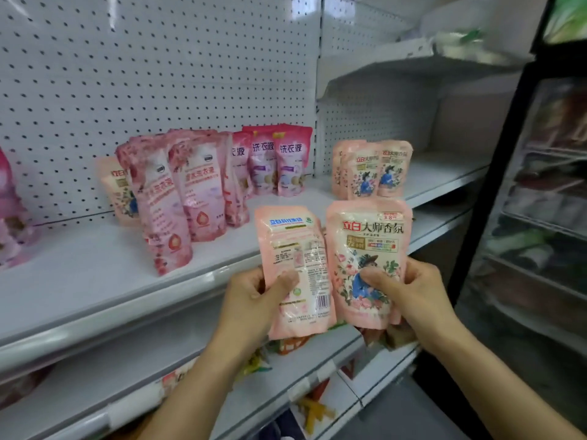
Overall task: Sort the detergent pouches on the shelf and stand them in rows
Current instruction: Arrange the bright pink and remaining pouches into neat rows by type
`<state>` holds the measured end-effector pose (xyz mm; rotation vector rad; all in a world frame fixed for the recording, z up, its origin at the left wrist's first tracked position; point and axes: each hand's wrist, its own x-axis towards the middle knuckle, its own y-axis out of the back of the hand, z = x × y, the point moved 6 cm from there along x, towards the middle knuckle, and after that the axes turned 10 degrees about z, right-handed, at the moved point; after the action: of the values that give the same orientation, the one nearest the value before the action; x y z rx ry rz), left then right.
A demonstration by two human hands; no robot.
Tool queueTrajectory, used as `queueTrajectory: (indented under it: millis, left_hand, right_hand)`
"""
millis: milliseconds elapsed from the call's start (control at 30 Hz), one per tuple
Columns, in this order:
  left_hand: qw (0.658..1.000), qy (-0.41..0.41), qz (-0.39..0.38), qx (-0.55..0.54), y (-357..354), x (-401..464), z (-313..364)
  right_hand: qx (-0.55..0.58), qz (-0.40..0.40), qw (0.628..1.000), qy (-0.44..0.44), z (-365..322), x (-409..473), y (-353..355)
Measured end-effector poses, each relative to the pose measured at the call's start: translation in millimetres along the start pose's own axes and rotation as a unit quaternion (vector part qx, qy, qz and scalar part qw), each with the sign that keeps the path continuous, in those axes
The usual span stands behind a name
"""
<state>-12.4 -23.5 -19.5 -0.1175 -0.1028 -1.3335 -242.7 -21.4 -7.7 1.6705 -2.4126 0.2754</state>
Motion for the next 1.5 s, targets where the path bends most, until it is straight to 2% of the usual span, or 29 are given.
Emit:
queueTrajectory:
  millis: [267,433,567,700,767,900,1000,1167,1300,1500]
  left_hand:
    - [0.998,-0.040,-0.030,0.029,-97,76,4]
    - [0.996,-0.075,0.015,0.049,-145,178,-1]
    - [0.985,-0.112,0.077,0.102,-179,260,-8]
    - [0.970,-0.147,0.103,0.162,-214,315,-20]
    - [0.963,-0.158,0.092,0.199,-231,328,-31]
    - [0.938,-0.181,0.011,0.295,-257,336,-46]
    - [0.941,-0.167,0.004,0.294,-259,341,-44]
    - [0.969,-0.079,-0.018,0.233,-258,336,-49]
    - [0.977,-0.018,-0.057,0.204,-256,324,-54]
    - [0.976,-0.005,-0.048,0.212,-250,310,-52]
  right_hand:
    - [0.025,0.077,0.997,-0.020,41,74,73]
    - [0.021,0.112,0.993,-0.003,57,150,97]
    - [0.016,0.123,0.992,0.013,63,221,107]
    - [0.045,0.140,0.989,0.027,72,281,105]
    - [0.050,0.146,0.988,0.026,78,310,102]
    - [0.041,0.144,0.988,0.029,87,354,97]
    - [0.037,0.130,0.990,0.031,91,384,87]
    - [0.031,0.085,0.995,0.041,106,419,64]
    - [0.013,0.042,0.999,0.022,128,432,58]
    - [-0.027,0.014,0.999,0.039,134,436,62]
